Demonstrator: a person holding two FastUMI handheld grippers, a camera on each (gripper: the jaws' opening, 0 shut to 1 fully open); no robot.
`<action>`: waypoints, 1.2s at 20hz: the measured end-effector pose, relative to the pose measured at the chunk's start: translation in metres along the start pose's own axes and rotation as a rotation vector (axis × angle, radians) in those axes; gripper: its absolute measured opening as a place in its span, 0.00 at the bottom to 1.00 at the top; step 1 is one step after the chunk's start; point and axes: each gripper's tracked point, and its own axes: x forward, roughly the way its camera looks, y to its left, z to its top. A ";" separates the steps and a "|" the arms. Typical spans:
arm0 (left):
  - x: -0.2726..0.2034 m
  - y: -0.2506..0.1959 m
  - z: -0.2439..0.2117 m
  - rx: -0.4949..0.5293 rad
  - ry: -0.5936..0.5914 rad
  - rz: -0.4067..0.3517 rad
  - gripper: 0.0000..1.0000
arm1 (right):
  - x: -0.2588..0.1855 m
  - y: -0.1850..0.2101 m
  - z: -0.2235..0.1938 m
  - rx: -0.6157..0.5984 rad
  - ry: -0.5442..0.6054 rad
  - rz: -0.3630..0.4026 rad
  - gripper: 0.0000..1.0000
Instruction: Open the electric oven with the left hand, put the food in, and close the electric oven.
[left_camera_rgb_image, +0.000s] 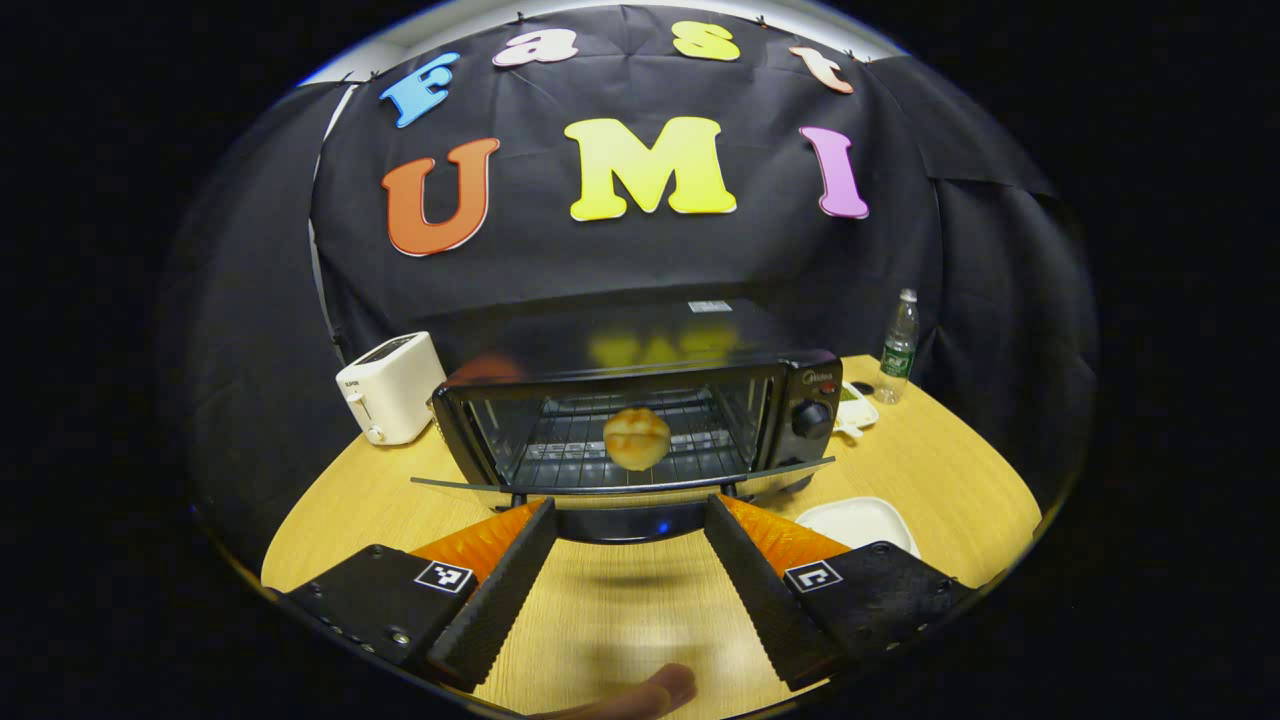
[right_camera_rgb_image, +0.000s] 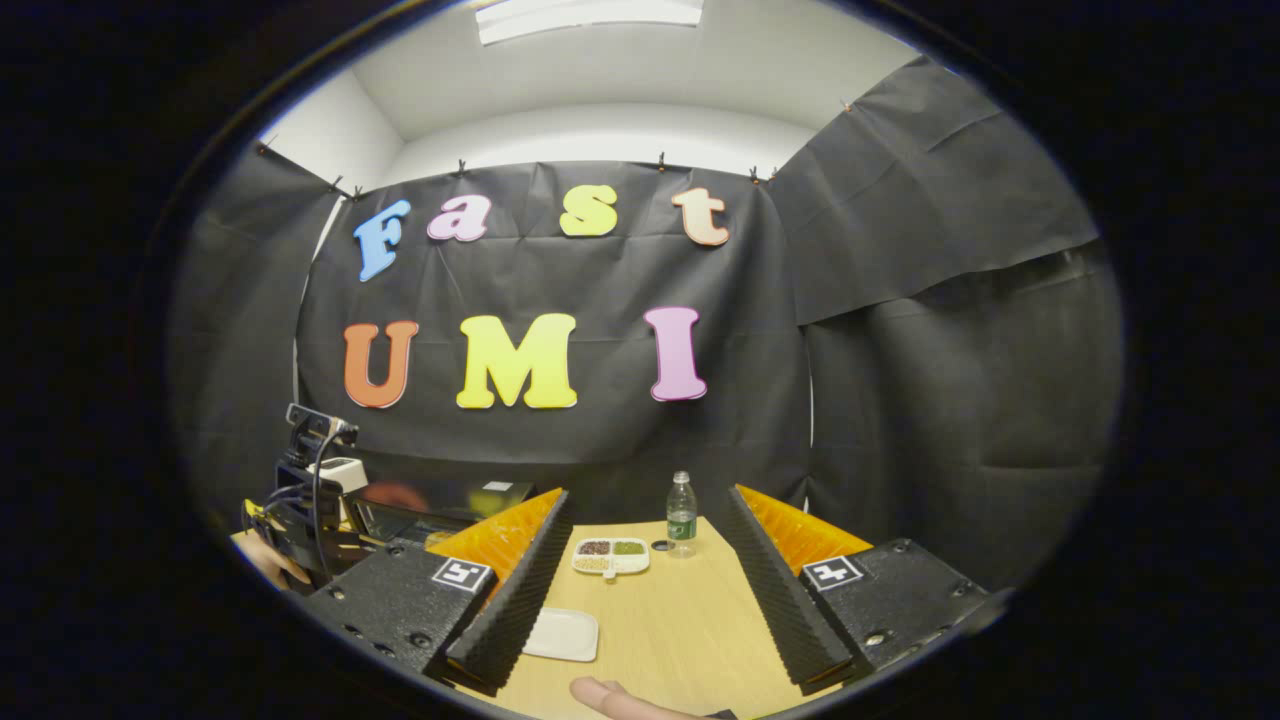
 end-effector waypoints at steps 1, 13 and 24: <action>0.002 0.004 0.008 -0.015 -0.020 0.009 0.97 | 0.000 -0.001 -0.003 -0.002 0.005 -0.004 0.94; -0.056 0.032 0.046 -0.055 -0.155 0.041 0.97 | -0.018 -0.004 -0.002 0.007 0.017 -0.023 0.94; -0.205 0.027 0.088 -0.019 -0.377 0.068 0.96 | -0.062 -0.002 0.022 0.023 -0.030 -0.026 0.94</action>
